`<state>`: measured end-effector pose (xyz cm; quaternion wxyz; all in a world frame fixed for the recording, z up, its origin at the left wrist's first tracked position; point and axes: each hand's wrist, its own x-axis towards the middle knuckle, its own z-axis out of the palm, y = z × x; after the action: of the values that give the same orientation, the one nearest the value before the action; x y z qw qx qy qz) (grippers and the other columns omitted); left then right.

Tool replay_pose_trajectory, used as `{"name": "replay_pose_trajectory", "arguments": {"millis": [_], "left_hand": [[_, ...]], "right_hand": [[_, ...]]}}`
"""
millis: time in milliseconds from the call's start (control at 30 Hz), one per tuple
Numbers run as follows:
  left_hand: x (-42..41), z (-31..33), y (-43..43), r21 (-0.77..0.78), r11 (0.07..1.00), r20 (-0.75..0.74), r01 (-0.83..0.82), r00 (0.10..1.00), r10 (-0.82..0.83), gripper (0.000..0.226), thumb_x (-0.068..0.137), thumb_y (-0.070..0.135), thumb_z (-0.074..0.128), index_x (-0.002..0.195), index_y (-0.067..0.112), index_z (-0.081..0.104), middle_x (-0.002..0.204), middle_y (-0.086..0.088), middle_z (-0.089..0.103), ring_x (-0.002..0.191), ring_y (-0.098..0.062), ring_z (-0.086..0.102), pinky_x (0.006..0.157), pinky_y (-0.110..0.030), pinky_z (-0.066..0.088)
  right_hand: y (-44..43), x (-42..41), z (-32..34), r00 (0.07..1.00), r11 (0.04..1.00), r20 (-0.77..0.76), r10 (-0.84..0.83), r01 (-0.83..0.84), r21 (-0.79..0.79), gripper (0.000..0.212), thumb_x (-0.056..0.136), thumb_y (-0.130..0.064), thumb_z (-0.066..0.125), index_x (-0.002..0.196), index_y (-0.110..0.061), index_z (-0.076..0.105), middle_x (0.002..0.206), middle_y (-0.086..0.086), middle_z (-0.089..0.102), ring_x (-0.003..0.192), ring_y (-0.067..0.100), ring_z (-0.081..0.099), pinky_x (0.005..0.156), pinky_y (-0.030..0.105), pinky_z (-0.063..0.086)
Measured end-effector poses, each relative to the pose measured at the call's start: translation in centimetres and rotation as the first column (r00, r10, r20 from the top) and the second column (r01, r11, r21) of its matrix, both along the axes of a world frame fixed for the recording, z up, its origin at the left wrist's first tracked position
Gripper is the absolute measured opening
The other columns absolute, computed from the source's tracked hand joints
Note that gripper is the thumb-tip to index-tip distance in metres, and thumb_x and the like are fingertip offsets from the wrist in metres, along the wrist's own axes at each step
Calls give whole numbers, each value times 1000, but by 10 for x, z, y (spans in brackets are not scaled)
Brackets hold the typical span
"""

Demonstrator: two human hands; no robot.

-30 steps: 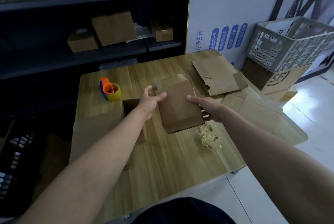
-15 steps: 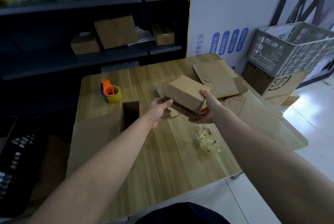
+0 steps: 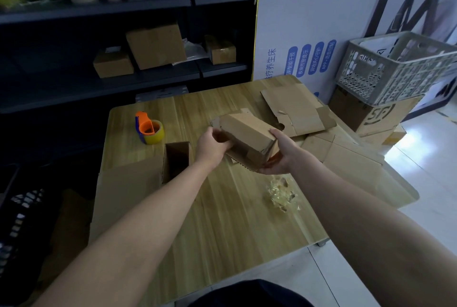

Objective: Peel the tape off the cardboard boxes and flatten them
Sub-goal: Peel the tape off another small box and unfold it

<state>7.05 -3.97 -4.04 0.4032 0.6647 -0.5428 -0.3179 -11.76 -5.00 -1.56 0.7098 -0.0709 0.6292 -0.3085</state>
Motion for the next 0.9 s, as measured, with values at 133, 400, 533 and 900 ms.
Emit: {"name": "replay_pose_trajectory", "arguments": {"millis": [133,400,533,900], "left_hand": [[5,-9,2,-88,994,72,66,996,-60,40,87,31,64,123,13,59,104,9,60,94,-5,55,61,-3,37],[5,-1,1,-67,989,-298,-134,949,108,23,97,28,50,115,15,57,108,1,59,101,-15,57,83,-21,47],[-12,7,10,-214,970,-22,-119,993,117,22,87,33,63,100,19,52,101,6,45,98,-12,46,82,-20,42],[-29,-2,10,-11,990,-10,142,990,-142,66,64,40,82,116,23,46,115,9,42,122,-16,32,102,-33,33]], "right_hand": [[-5,1,0,1000,1000,-1,6,-6,10,82,70,-53,74,128,-6,39,115,28,53,94,48,58,65,58,54],[-11,1,-4,998,998,20,-55,55,-10,68,74,-48,71,119,-10,38,104,28,52,84,48,57,60,61,52],[-16,12,1,995,992,-37,-87,83,-95,46,85,-50,58,98,-10,40,88,21,52,76,45,55,65,60,53],[-19,31,4,992,977,-13,-129,125,-174,52,81,-48,64,109,-10,43,87,16,53,77,38,55,57,49,54]]}}
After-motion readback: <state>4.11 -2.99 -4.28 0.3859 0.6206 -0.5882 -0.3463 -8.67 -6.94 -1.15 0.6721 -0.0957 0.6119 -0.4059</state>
